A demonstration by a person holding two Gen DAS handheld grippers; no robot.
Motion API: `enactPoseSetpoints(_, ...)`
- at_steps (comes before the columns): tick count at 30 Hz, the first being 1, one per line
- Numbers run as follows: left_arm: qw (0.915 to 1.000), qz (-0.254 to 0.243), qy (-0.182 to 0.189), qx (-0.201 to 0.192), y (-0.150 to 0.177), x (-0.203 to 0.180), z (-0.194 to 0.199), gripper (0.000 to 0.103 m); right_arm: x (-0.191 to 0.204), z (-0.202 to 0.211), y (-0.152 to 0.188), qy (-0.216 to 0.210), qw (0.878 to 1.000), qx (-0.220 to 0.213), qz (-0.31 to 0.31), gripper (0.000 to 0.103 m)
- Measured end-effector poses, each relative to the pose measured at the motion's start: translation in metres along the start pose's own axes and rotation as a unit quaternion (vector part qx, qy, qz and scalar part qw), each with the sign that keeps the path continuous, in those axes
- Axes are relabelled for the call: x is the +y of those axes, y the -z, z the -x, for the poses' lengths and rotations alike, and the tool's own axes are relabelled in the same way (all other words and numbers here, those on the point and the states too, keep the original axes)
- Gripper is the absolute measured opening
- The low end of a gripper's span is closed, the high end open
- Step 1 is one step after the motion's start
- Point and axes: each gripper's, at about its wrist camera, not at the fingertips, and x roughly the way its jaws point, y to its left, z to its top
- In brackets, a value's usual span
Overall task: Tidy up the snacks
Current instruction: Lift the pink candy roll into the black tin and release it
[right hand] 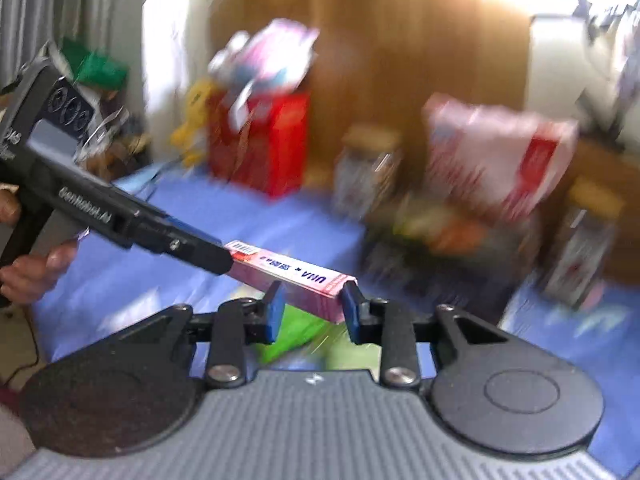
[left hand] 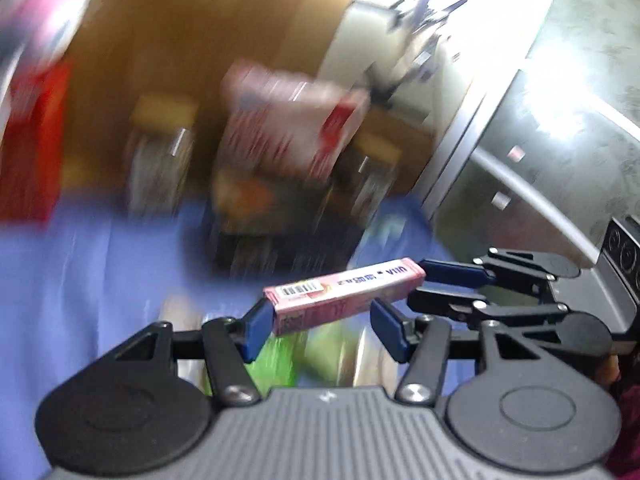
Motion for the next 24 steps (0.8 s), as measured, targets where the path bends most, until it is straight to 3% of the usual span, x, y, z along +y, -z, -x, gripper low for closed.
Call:
enactPoseSetpoints(4,0.9949,-0.084,-0.007,-0.056,-0.067,-0.035,-0.018,0.055,-0.033,0.007,-0.047,0.071,0.996,-0.045,0.036,0.034)
enactPoseSetpoints(7,0.994,-0.092,0.001,-0.059,-0.091,-0.031,-0.056,0.055,-0.065,-0.009,-0.058,0.106,0.992,-0.057,0.027,0.034)
enactPoseSetpoints(10,0.9978,-0.065,0.003,-0.013,-0.098,-0.007,-0.118,0.055,-0.103,-0.046,-0.048,0.118,0.992,-0.042,-0.014,0.034)
enactPoseSetpoints(14,0.9977,-0.017,-0.023,0.06,-0.089,0.032,-0.199,0.055,-0.147,-0.111,-0.029,0.106,0.991,0.012,-0.077,0.034)
enactPoseSetpoints(21,0.9932,0.005,-0.055,0.102,-0.084,0.067,-0.255,0.056,-0.16,-0.185,-0.018,0.116,0.983,0.115,-0.08,0.037)
enactPoseSetpoints(24,0.9929,0.002,-0.059,0.103,-0.086,0.068,-0.262,0.057,-0.156,-0.193,-0.015,0.124,0.983,0.117,-0.069,0.045)
